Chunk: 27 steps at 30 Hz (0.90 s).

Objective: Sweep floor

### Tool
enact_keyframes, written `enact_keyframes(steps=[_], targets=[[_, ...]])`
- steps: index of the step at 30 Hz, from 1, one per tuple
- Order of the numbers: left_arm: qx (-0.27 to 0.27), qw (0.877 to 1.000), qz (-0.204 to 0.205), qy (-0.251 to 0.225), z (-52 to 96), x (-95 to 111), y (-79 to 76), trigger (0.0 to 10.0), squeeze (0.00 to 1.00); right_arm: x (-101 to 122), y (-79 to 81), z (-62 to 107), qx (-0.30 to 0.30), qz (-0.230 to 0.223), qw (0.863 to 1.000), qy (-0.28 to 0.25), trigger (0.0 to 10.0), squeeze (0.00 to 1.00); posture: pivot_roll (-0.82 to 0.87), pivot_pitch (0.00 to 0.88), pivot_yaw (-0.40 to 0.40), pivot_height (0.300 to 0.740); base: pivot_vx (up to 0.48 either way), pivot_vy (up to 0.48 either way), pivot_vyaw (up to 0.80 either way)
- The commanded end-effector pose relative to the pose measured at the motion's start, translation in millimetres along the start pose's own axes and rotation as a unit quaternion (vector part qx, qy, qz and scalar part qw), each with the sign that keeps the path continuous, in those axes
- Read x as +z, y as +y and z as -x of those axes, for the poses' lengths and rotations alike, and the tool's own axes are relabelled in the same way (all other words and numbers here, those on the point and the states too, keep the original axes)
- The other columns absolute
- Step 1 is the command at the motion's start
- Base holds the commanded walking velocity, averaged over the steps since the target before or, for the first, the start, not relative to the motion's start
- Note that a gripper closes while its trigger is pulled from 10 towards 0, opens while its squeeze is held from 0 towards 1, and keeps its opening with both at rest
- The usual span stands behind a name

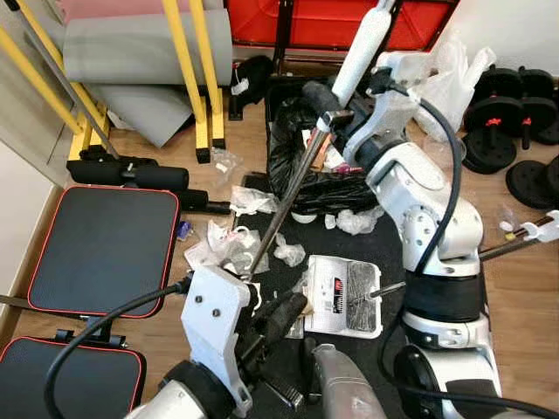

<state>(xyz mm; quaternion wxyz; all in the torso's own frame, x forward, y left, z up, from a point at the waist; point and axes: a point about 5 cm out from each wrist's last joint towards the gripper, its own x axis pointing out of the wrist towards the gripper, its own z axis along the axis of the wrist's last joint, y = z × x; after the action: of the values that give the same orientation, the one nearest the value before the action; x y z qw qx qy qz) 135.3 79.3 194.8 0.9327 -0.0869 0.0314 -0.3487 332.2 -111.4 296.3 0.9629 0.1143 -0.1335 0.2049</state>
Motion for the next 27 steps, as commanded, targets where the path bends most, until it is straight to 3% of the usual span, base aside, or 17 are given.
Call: enact_keyframes(steps=[1, 18, 27], targets=[[-0.075, 0.997, 0.006, 0.012, 3.4, -2, -10.8, 10.0, 0.00, 8, 7.8, 1.4, 0.014, -0.008, 1.000, -0.018, 10.0, 0.00, -0.04, 0.377, -0.043, 0.740, 0.000, 0.000, -0.80], [-0.083, 0.996, 0.007, 0.015, 1.7, 0, -11.7, 10.0, 0.00, 8, 15.7, 1.3, 0.038, -0.031, 0.999, -0.016, 10.0, 0.00, -0.04, 0.368, -0.050, 0.740, 0.000, 0.000, -0.80], [-0.068, 0.998, 0.004, 0.010, 0.7, 1, -9.3, 10.0, 0.00, 12, 27.3, 1.9, 0.094, -0.057, 0.994, -0.024, 10.0, 0.00, -0.06, 0.345, -0.059, 0.740, 0.000, 0.000, -0.80]])
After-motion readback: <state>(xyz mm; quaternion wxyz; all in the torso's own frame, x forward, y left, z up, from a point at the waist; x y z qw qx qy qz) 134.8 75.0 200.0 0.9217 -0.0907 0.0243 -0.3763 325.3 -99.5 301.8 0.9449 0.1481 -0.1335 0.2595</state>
